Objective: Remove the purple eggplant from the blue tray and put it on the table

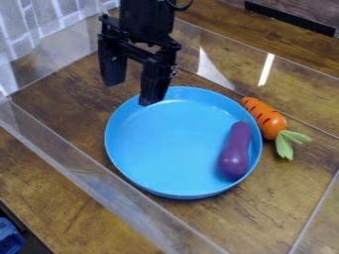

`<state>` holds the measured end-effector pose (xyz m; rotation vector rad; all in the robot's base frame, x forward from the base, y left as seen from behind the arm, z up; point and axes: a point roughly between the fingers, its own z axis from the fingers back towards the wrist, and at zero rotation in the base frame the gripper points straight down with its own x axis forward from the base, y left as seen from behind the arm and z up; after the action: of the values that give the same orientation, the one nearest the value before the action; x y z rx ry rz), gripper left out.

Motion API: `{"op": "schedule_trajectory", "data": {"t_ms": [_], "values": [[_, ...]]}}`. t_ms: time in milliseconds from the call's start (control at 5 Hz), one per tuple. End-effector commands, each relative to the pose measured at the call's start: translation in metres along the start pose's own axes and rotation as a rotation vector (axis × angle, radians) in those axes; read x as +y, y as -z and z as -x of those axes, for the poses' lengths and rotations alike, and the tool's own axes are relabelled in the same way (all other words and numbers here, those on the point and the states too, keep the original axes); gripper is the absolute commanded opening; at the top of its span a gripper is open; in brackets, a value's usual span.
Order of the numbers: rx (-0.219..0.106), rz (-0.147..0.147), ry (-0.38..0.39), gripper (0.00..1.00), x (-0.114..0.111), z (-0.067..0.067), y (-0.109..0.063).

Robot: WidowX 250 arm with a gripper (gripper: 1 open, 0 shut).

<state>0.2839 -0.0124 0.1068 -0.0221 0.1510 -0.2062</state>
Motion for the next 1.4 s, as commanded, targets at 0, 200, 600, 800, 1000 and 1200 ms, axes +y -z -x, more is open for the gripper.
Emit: {"op": "schedule_trajectory", "data": {"t_ms": [0,200,600,800,1000,1200], "values": [[-0.031,-0.014,0.083,1.00,-0.001,-0.006,-0.013],[-0.024,-0.001,0.029,1.00,0.006,-0.008,-0.008],[-0.017,0.023,-0.075,1.00,0.019,-0.015,0.003],[-0.008,0.021,-0.029,1.00,0.007,-0.019,0.008],[0.001,0.020,0.016,1.00,-0.006,-0.022,0.013],[0.006,0.016,0.070,1.00,-0.012,-0.026,0.021]]}}
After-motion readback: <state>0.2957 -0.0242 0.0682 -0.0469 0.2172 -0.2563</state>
